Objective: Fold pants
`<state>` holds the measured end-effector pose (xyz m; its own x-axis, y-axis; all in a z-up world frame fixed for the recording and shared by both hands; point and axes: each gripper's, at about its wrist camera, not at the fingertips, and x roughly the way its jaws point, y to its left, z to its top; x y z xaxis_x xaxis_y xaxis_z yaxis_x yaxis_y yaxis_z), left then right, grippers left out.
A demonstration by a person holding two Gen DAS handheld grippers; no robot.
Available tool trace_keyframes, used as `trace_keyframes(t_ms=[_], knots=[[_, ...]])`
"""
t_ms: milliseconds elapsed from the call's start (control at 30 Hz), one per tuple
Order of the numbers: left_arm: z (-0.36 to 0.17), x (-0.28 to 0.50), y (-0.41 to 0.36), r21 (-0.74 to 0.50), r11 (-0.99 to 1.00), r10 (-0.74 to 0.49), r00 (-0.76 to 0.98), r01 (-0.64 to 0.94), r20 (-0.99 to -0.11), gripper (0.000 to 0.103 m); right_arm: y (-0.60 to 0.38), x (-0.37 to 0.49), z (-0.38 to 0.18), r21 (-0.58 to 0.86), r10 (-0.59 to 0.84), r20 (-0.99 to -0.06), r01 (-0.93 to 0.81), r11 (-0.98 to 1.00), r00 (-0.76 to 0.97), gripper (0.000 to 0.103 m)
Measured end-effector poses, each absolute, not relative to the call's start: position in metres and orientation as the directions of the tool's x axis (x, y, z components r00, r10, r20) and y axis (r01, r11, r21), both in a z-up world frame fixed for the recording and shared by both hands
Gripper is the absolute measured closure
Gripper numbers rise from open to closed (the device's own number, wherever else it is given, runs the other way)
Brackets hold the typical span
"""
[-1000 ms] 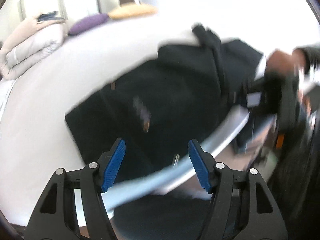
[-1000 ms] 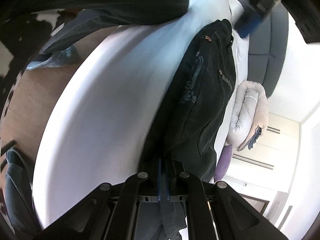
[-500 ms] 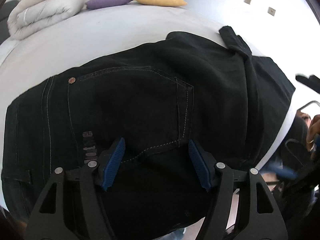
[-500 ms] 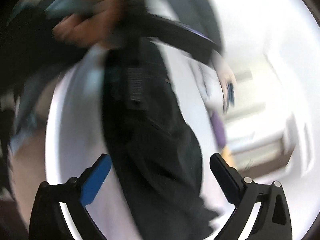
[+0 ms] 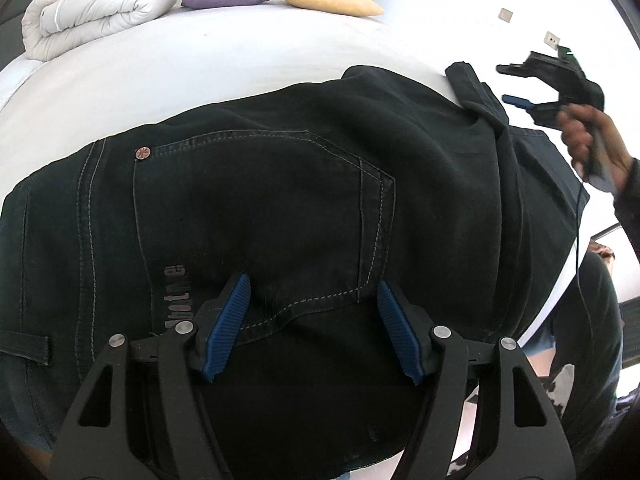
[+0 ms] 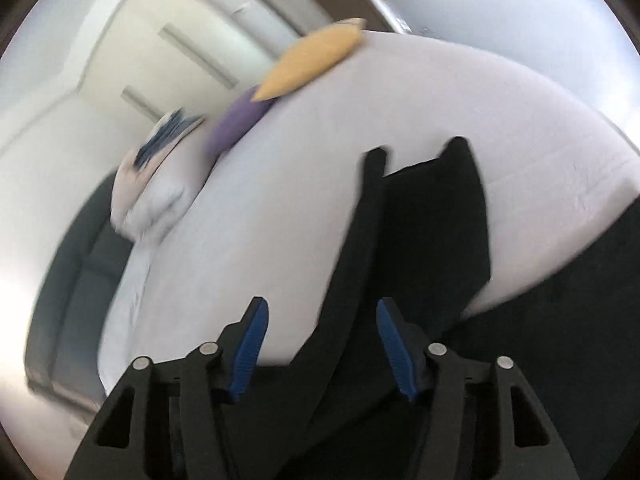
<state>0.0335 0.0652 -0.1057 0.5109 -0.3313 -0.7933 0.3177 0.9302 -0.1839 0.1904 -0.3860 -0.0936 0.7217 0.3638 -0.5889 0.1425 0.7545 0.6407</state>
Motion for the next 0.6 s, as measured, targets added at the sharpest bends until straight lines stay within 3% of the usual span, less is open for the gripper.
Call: trace_keyframes(t_ms=[133,367,433,500,533,567,600], knots=[[-0.106,0.033,0.068,-0.192,0.928,-0.340,0.510,0.320,-0.790,0.038,-0.405,0.214,-0.122,0.668,0.336,-0.623,0.258,0.698,0.706,0.044],[-0.107,0.032,0.068,-0.194,0.927,-0.342,0.515,0.319,-0.786,0.038,-0.407,0.242,-0.129,0.683,0.337,-0.606,0.255,0.684,0.721,0.044],[-0.106,0.031,0.069,-0.193,0.928,-0.342,0.520,0.320,-0.782,0.038,-0.402,0.250,-0.127,0.687,0.352,-0.600,0.237,0.687,0.718,0.054],[-0.101,0.029,0.071,-0.199,0.926,-0.349,0.526,0.321,-0.776,0.039,-0.396,0.258,-0.124,0.671,0.362,-0.611,0.217,0.709,0.704,0.090],[-0.096,0.029,0.073,-0.207,0.926,-0.352,0.526,0.315,-0.775,0.043,-0.393,0.261,-0.124,0.663,0.355,-0.614,0.217,0.716,0.705,0.094],[-0.090,0.029,0.075,-0.220,0.927,-0.356,0.527,0.304,-0.771,0.056,-0.393,0.260,-0.121,0.663,0.353,-0.609,0.212,0.718,0.710,0.095],[-0.084,0.030,0.077,-0.243,0.924,-0.370,0.529,0.296,-0.764,0.062,-0.393,0.256,-0.117,0.657,0.346,-0.604,0.203,0.726,0.718,0.095]])
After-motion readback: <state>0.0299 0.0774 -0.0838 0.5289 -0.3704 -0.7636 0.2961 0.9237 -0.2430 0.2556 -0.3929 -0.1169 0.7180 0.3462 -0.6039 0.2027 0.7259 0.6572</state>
